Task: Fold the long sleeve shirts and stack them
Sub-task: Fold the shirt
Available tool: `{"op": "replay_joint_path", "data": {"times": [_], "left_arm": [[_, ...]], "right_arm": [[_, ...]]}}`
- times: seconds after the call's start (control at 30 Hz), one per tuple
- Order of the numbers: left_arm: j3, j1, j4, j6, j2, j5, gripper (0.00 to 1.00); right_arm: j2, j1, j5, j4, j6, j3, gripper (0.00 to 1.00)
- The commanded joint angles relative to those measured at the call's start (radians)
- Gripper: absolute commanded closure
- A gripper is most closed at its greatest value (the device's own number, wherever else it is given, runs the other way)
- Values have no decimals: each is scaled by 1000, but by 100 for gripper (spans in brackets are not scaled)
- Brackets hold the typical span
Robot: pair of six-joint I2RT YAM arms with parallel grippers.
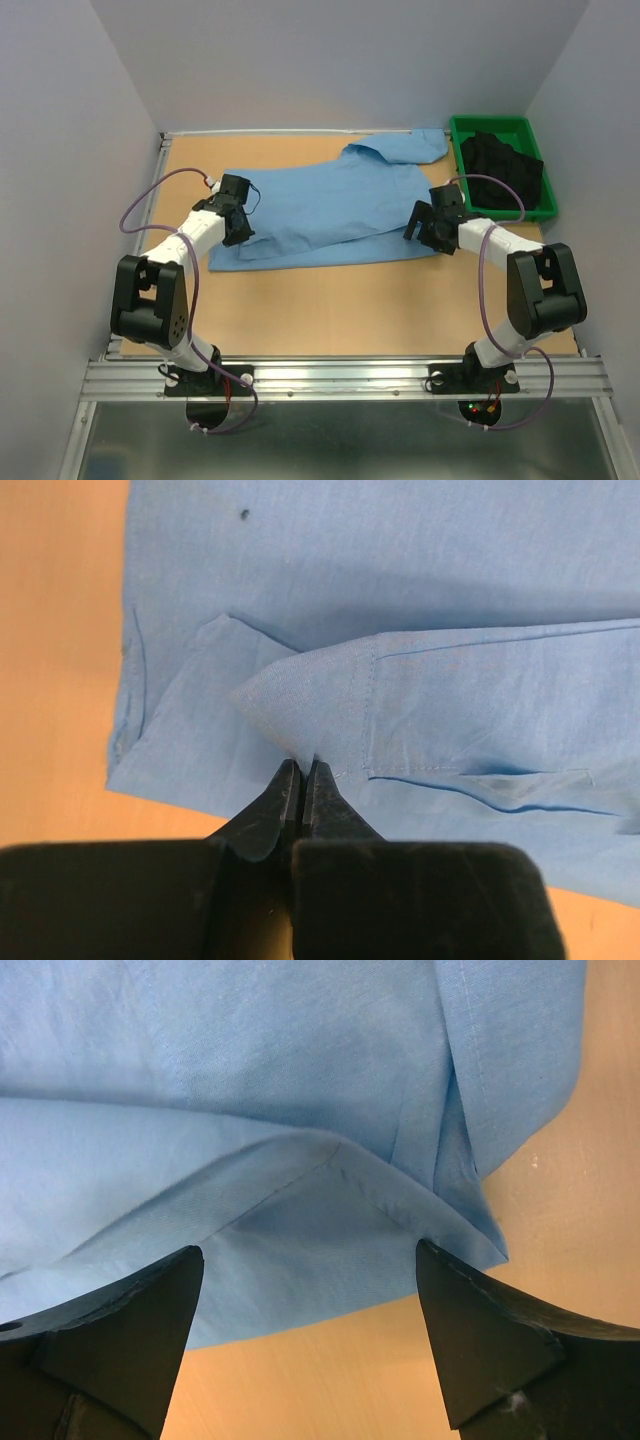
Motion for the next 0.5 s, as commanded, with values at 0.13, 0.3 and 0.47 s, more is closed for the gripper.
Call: {"op": "replay_joint_path", "data": {"times": [0.13,0.3,0.47], "left_arm": [[38,27,-57,72,10,-62,100],[63,27,-50,78,45,-86,98],[106,27,-27,78,80,-77,89]], "right_arm": [[-2,-11,40,42,10,-33,9],[4,-11,49,45,10,-39,9],[7,-11,58,47,13,-43,9]]}}
